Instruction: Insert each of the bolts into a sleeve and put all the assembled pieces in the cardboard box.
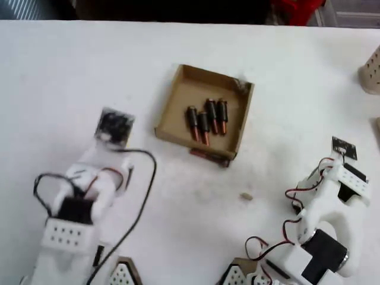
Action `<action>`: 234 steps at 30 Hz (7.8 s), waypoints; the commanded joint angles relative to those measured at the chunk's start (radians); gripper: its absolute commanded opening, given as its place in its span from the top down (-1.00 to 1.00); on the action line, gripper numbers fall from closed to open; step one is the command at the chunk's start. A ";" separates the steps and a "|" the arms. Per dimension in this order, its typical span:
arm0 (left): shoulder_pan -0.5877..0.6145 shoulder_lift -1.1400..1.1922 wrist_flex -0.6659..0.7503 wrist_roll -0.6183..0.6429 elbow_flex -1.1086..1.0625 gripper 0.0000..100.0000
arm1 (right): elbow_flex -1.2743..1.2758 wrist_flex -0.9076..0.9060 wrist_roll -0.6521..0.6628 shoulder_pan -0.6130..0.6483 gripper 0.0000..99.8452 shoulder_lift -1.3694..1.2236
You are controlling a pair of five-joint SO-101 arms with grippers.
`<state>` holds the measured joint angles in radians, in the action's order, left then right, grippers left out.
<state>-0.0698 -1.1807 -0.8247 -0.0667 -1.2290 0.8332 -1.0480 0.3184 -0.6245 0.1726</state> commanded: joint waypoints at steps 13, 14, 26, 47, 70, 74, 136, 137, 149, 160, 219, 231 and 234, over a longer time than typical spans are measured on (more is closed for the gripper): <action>-0.588 0.644 0.037 -0.321 0.371 0.95 | -0.005 0.019 0.012 -0.008 0.96 0.038; -0.613 0.668 0.057 -0.359 0.373 0.95 | -0.005 0.019 0.012 -0.008 0.96 0.038; -0.624 1.084 0.287 -0.496 0.537 0.53 | 0.015 0.061 0.014 0.001 0.96 0.038; -0.558 1.412 0.281 -0.586 0.868 0.53 | 0.017 0.061 0.014 0.013 0.96 0.038; -0.484 1.675 -0.181 -0.586 1.266 0.84 | 0.017 0.059 0.015 0.013 0.96 0.038; -0.486 1.675 -0.233 -0.555 1.269 0.84 | 0.017 0.059 0.015 0.013 0.96 0.038; -0.328 1.432 -0.068 0.058 0.921 0.91 | 0.018 0.059 0.015 0.015 0.96 0.036; -0.328 1.432 -0.069 0.058 0.921 0.97 | 0.023 0.061 0.015 0.015 0.96 0.036; -0.297 1.356 -0.137 0.055 0.821 0.96 | 0.028 0.056 0.006 0.051 0.96 0.042; -0.018 1.086 0.160 0.055 0.493 0.96 | -0.011 0.061 0.005 0.134 0.97 0.073; 0.202 1.079 0.181 -0.072 0.456 0.96 | 0.497 1.882 -0.285 1.150 0.97 0.133; 0.202 1.079 0.206 -0.072 0.451 0.96 | 0.559 1.954 -0.285 1.191 0.97 -0.041; 0.202 1.079 0.209 -0.072 0.451 0.96 | 0.657 2.037 -0.285 1.213 0.97 -0.036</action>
<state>0.1250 -0.0453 -0.6483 -0.1297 -0.7841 1.4346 0.9083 0.0437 0.5677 0.1297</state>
